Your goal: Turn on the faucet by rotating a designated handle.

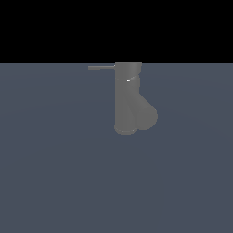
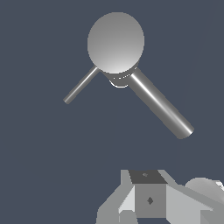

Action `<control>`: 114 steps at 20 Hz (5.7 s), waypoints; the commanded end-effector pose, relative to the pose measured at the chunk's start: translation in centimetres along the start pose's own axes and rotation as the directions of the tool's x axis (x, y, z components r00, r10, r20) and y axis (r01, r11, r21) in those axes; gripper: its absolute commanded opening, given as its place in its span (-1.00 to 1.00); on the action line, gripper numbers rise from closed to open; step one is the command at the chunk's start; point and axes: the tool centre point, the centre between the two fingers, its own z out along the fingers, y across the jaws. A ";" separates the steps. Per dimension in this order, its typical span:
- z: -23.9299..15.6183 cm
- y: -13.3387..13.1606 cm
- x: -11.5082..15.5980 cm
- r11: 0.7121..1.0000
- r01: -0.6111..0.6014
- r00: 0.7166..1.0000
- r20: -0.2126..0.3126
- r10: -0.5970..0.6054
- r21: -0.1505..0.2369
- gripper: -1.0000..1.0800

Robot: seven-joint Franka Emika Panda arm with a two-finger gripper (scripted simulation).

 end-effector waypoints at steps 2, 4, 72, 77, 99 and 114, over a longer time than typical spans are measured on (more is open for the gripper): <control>1.5 -1.6 1.6 0.995 -0.095 0.995 0.002 0.095 -0.003 -1.00; 2.3 -2.5 2.4 0.989 -0.148 0.989 0.000 0.148 -0.006 -1.00; 16.0 -7.8 6.4 0.695 -0.719 0.682 -0.176 0.709 0.014 -1.00; 16.0 -6.9 5.5 0.695 -0.719 0.682 -0.176 0.709 0.014 -1.00; 15.4 -0.7 4.7 0.698 -0.716 0.685 -0.177 0.706 0.017 -1.00; 14.9 3.3 4.5 0.711 -0.703 0.698 -0.178 0.694 0.014 -1.00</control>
